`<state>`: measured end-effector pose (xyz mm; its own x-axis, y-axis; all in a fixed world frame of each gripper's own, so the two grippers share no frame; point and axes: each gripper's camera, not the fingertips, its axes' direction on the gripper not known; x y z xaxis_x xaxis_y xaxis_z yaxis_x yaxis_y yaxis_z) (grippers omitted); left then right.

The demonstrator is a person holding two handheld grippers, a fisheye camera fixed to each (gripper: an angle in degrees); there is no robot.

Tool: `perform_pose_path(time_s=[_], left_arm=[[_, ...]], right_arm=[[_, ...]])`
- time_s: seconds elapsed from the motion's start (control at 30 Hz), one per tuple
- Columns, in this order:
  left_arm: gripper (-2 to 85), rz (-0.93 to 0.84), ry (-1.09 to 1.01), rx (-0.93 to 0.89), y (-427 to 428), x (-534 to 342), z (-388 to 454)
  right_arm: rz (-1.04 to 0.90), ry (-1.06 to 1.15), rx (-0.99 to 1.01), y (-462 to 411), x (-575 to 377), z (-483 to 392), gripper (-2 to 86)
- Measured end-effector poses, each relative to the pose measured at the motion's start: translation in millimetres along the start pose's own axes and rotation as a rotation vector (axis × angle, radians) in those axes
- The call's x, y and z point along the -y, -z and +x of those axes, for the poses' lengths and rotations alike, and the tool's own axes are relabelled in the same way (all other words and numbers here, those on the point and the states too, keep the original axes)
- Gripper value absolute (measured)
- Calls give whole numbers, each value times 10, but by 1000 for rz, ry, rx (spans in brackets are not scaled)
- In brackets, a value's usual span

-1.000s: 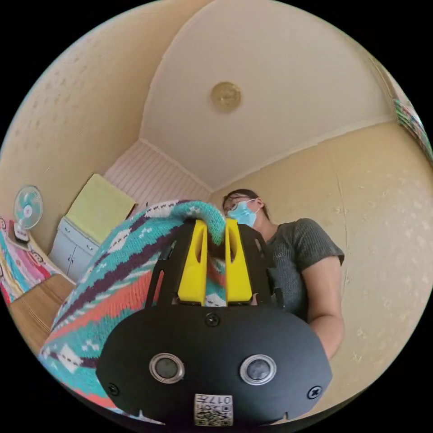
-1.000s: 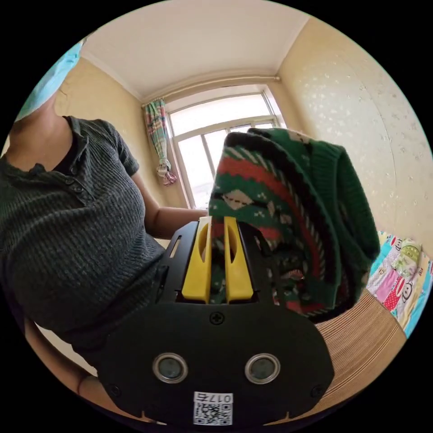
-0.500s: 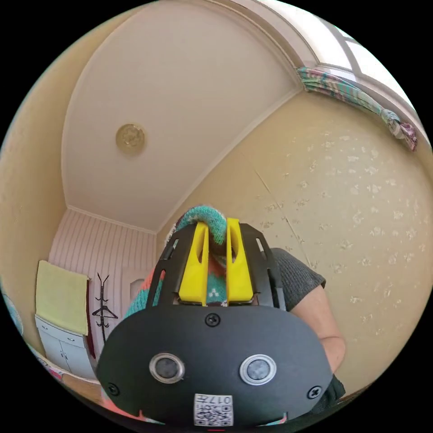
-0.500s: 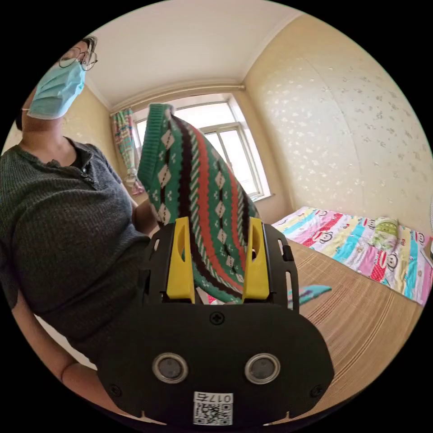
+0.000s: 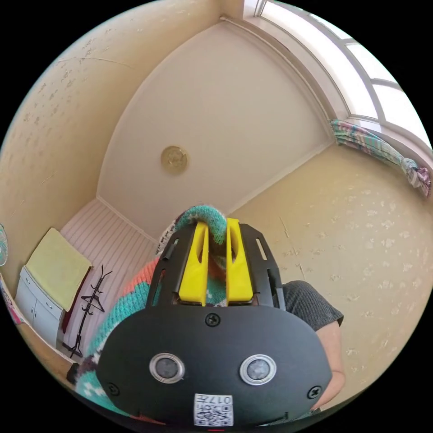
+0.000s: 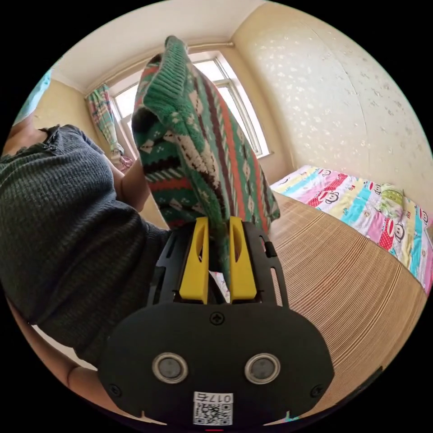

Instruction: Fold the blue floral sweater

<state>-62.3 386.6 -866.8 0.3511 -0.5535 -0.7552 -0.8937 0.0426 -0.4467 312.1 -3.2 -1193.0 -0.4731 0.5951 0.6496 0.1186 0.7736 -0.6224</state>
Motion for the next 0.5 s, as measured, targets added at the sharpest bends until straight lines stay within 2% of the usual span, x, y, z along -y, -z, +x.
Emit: perform_pose_path(time_s=[0.13, 0.33, 0.43, 0.5], left_arm=[[64, 14, -46, -74, -100, 4, 106], [64, -49, -6, -73, -406, -44, 32], [64, -92, 27, -83, -568, -100, -58], [64, -103, 39, -81, -594, -108, -73]], right_arm=[[-67, 86, -16, -128, 82, -83, 77], [-145, 59, 79, -920, -44, -22, 95], [-192, -39, 130, -1422, -121, -54, 87], [-142, -54, 67, -1490, -128, -162, 65]])
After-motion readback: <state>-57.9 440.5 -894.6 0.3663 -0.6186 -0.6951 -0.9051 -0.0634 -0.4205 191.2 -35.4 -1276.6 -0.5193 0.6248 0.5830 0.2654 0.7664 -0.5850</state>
